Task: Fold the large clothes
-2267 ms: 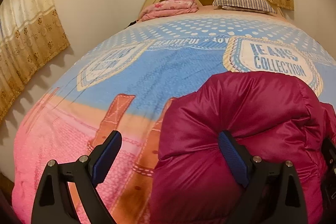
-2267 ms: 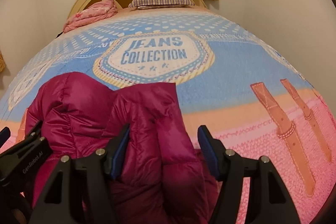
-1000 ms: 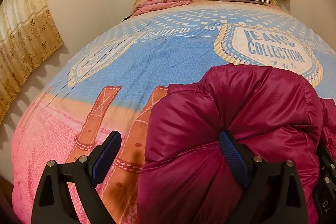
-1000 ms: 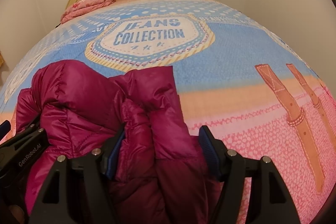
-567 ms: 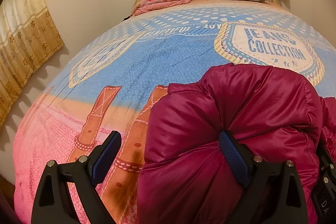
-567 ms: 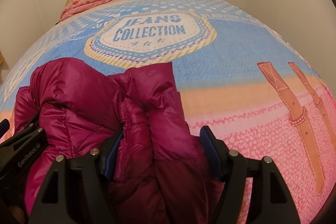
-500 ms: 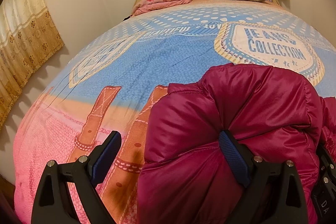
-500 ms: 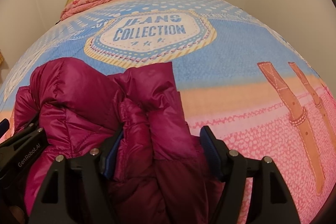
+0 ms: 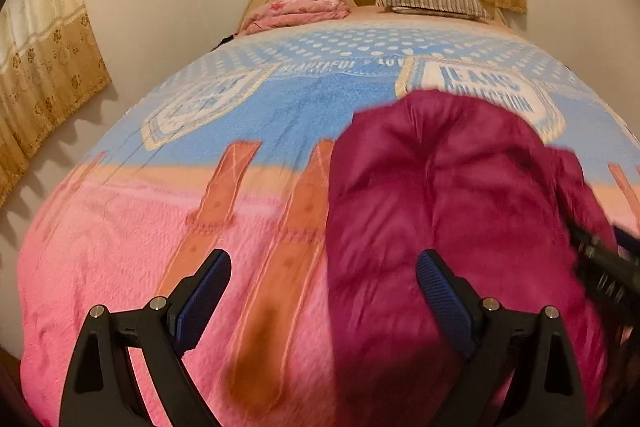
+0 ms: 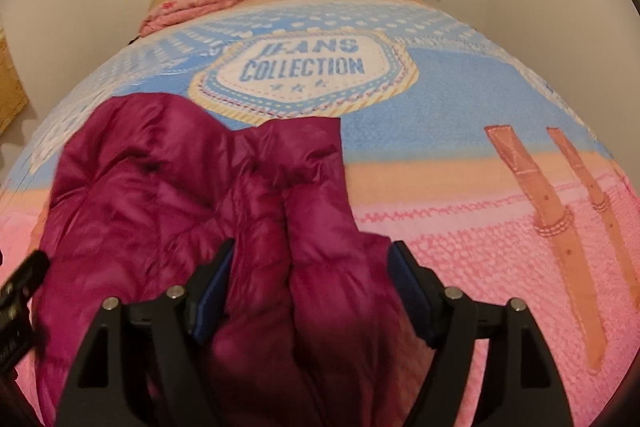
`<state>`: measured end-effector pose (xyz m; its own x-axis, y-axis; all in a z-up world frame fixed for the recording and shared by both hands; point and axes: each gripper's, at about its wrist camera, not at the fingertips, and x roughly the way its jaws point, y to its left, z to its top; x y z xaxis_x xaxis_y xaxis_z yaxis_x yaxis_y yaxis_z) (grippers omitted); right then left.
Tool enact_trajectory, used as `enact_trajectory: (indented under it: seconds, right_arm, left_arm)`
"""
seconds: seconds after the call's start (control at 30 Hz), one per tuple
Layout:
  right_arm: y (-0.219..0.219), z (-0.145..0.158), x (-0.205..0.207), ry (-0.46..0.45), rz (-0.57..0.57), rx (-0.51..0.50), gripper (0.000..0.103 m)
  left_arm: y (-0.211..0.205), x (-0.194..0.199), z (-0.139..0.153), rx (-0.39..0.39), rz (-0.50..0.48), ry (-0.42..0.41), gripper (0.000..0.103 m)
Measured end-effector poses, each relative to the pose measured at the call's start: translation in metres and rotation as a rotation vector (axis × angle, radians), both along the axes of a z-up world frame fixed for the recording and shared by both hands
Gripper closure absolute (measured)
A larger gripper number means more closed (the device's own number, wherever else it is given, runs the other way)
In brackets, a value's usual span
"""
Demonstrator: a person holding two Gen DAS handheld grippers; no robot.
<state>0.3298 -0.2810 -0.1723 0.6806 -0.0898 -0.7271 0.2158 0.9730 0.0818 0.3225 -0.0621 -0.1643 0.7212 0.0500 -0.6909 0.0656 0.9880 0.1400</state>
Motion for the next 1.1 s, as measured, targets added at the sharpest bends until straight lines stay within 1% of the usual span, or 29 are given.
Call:
enact_trajectory:
  seconds: [0.1, 0.2, 0.27, 0.33, 0.4, 0.5, 0.63, 0.73, 0.8, 0.87, 0.93, 1.0, 1.03, 1.07, 1.1]
  right_arm:
    - [0.001, 0.001, -0.016, -0.016, 0.022, 0.007, 0.022]
    - [-0.002, 0.007, -0.033, -0.051, 0.028, 0.056, 0.022]
    - [-0.002, 0.008, -0.038, -0.052, 0.032, 0.056, 0.019]
    - [-0.001, 0.005, -0.038, -0.04, 0.045, 0.046, 0.019]
    - [-0.003, -0.002, -0.036, -0.033, 0.051, 0.049, 0.019]
    - [-0.006, -0.014, -0.03, -0.012, 0.051, 0.086, 0.02]
    - [-0.003, -0.02, -0.027, 0.002, 0.049, 0.073, 0.02]
    - [0.0, -0.021, -0.025, 0.019, 0.052, 0.062, 0.022]
    - [0.002, -0.022, -0.024, 0.02, 0.057, 0.058, 0.026]
    - [0.005, -0.021, -0.026, 0.01, 0.073, 0.065, 0.037]
    - [0.01, -0.02, -0.028, 0.005, 0.084, 0.059, 0.044]
    - [0.011, -0.02, -0.03, 0.004, 0.089, 0.075, 0.047]
    - [0.011, -0.021, -0.031, 0.001, 0.093, 0.081, 0.049]
    - [0.01, -0.021, -0.031, -0.002, 0.098, 0.087, 0.053]
    - [0.011, -0.02, -0.031, -0.005, 0.106, 0.09, 0.055]
  left_arm:
    - [0.005, -0.006, -0.01, -0.029, -0.012, 0.003, 0.008]
    - [0.006, -0.003, -0.014, -0.064, 0.001, 0.015, 0.008]
    - [0.001, -0.004, -0.018, -0.05, -0.009, 0.007, 0.008]
    - [-0.003, -0.006, -0.02, -0.032, -0.024, -0.007, 0.008]
    - [-0.005, -0.007, -0.022, -0.024, -0.031, -0.016, 0.008]
    - [-0.009, -0.008, -0.024, -0.01, -0.04, -0.029, 0.008]
    - [-0.016, -0.007, -0.027, 0.023, -0.041, -0.037, 0.009]
    - [-0.02, -0.003, -0.029, 0.032, -0.047, -0.03, 0.009]
    - [-0.02, 0.001, -0.031, 0.018, -0.053, -0.013, 0.01]
    - [-0.021, 0.001, -0.031, 0.007, -0.081, -0.008, 0.02]
    - [-0.029, -0.005, -0.03, 0.022, -0.136, -0.021, 0.043]
    - [-0.037, -0.008, -0.029, 0.039, -0.162, -0.026, 0.052]
    - [-0.039, -0.008, -0.03, 0.043, -0.166, -0.028, 0.055]
    - [-0.04, -0.008, -0.03, 0.042, -0.167, -0.028, 0.057]
    - [-0.04, -0.008, -0.03, 0.035, -0.171, -0.027, 0.061]
